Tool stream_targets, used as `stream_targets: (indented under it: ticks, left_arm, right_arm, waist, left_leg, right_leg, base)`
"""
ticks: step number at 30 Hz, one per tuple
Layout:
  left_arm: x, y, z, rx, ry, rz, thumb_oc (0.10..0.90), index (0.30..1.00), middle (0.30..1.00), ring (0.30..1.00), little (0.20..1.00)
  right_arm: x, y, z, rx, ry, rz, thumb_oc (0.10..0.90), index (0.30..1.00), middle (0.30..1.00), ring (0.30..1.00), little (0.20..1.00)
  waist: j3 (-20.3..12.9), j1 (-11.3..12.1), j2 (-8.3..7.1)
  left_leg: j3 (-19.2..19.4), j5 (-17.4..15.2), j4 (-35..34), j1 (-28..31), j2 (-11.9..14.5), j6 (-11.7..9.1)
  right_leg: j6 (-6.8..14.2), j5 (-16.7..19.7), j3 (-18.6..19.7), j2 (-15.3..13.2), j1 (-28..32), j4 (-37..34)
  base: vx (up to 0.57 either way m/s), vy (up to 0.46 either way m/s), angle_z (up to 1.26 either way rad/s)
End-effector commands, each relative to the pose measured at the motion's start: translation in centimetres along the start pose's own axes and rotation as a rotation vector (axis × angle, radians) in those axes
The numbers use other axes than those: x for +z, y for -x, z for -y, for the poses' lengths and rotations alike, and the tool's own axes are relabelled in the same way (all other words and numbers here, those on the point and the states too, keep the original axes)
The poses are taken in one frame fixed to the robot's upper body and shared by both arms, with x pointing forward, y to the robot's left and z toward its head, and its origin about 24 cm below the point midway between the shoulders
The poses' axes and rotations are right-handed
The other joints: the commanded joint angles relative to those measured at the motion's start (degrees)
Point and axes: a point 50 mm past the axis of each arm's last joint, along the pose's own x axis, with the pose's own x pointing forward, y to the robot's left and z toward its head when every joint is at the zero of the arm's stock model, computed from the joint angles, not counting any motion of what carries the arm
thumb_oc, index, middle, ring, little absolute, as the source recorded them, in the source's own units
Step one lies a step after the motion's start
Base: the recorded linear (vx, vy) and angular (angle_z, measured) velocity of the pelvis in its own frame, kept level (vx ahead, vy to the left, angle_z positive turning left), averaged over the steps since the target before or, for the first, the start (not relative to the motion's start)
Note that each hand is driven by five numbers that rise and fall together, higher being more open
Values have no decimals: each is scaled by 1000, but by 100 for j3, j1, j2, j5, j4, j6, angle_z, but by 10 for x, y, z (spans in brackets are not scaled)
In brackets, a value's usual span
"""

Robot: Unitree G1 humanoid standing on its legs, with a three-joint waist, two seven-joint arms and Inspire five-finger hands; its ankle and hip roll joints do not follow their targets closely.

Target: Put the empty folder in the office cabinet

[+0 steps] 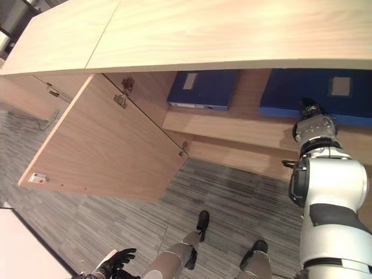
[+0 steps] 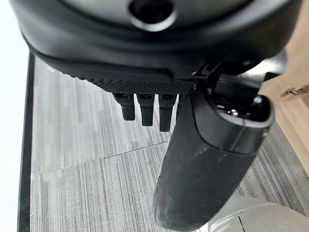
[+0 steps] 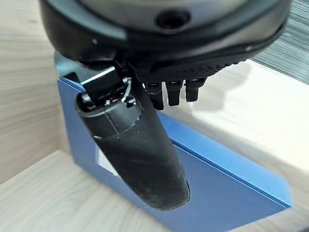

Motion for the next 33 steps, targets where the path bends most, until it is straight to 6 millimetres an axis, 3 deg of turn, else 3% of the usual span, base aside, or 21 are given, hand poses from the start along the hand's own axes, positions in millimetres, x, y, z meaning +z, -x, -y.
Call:
stream_targets:
  ticks: [1, 7, 14, 17, 21, 23, 24, 26, 32, 33]
  left_arm:
    - [15, -10, -26, 88, -36, 16, 800, 900, 900, 900, 900]
    - [19, -11, -25, 86, -26, 35, 800, 900, 900, 900, 900]
    - [23, -11, -21, 72, -10, 57, 800, 900, 900, 900, 900]
    - [22, -9, -24, 74, -2, 63, 800, 900, 900, 900, 900]
    - [18, -8, -26, 73, -1, 53, 800, 900, 900, 900, 900]
    - [15, -6, -29, 75, -6, 47, 800, 900, 900, 900, 900]
    - [14, -6, -30, 75, 0, 45, 800, 900, 900, 900, 900]
    - [12, -5, -29, 62, -3, 38, 800, 900, 900, 900, 900]
    - [12, -4, -33, 47, -5, 40, 800, 900, 900, 900, 900]
    - [27, -12, -30, 31, -22, 68, 800, 900, 900, 900, 900]
  right_arm:
    - [64, 22, -42, 196, -190, 196, 800, 900, 900, 900, 900]
    - [62, 16, -33, 191, -209, 199, 800, 900, 900, 900, 900]
    - [55, 3, -8, 125, -183, 186, 800, 900, 900, 900, 900]
    - [68, 1, 0, 121, -115, 236, 800, 900, 900, 900, 900]
    - [88, 7, -10, 173, -3, 317, 800, 900, 900, 900, 900]
    - [111, 19, -24, 227, 56, 399, 800, 900, 900, 900, 900]
    - [120, 25, -31, 249, 65, 431, 800, 900, 900, 900, 900]
    - [140, 38, -43, 314, 106, 509, 800, 900, 900, 900, 900]
    - [138, 42, -50, 378, 118, 527, 800, 900, 900, 900, 900]
    - [124, 42, -57, 394, 117, 493, 800, 900, 900, 900, 900]
  waist:
    - [379, 144, -164]
    - [414, 189, -42]
    - [464, 186, 41]
    - [495, 169, 61]
    - [465, 133, -10]
    - [453, 134, -47]
    - [500, 142, -16]
    - [450, 105, -94]
    - [385, 63, -190]
    - [419, 24, -182]
  left_leg:
    - [-84, -1222, 6, 819, -178, -102]
    - [-115, -1239, 8, 805, -227, -92]
    - [-116, -1261, 13, 807, -264, -47]
    - [-125, -1252, 9, 803, -278, -45]
    - [-160, -1353, -24, 862, -283, -70]
    - [-166, -1344, -26, 850, -285, -86]
    - [-141, -1233, 7, 786, -282, -76]
    - [-198, -1338, -26, 860, -296, -125]
    - [-226, -1357, -29, 950, -286, -120]
    - [-209, -1232, -5, 899, -278, -93]
  right_leg:
    - [302, -83, -109, 318, 877, -1368]
    - [323, -88, -128, 241, 834, -1318]
    - [344, -80, -124, 170, 756, -1212]
    - [352, -68, -112, 133, 749, -1206]
    - [369, -242, -45, 110, 780, -1170]
    - [363, -238, -56, 89, 776, -1181]
    - [339, -70, -147, 64, 711, -1160]
    - [349, -270, -78, 48, 777, -1141]
    - [332, -248, -94, 86, 964, -1253]
    - [314, -31, -180, 98, 933, -1299]
  base:
    - [5, 21, 9]
    - [-3, 15, 5]
    - [-1, 9, 1]
    - [0, 0, 0]
    - [69, -32, 10]
    - [-55, 15, 8]
    - [17, -28, 4]
    - [63, -28, 0]
    - [-1, -10, 5]
    - [-98, 36, 1]
